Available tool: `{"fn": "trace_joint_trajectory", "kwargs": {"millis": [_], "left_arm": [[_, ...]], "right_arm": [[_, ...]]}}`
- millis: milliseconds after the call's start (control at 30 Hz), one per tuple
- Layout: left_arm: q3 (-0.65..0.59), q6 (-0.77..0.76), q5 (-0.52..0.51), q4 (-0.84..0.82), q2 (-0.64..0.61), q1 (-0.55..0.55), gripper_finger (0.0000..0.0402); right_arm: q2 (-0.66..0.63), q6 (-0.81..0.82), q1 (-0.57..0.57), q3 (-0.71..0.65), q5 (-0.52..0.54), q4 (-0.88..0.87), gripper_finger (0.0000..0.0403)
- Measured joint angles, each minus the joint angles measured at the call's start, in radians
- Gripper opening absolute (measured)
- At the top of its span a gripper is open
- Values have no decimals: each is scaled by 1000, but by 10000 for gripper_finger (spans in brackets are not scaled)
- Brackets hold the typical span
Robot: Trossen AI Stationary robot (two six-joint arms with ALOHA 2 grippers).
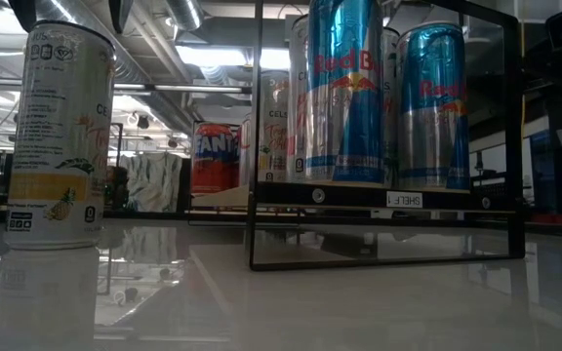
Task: Place canned beverage on shelf
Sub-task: Align the yellow soda can with the other yellow soda can
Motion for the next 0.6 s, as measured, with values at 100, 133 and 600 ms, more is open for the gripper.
{"fn": "trace_joint_trajectory", "kwargs": {"millis": [100, 133, 600], "left_arm": [[0, 0, -2, 0, 0, 0, 290], [0, 0, -4, 0, 4, 0, 290], [-1, 8, 2, 10, 60, 3, 290]], "right_arm": [[0, 0, 0, 0, 0, 0, 367], [0, 0, 0, 0, 0, 0, 367], [0, 0, 0, 0, 0, 0, 367]]}}
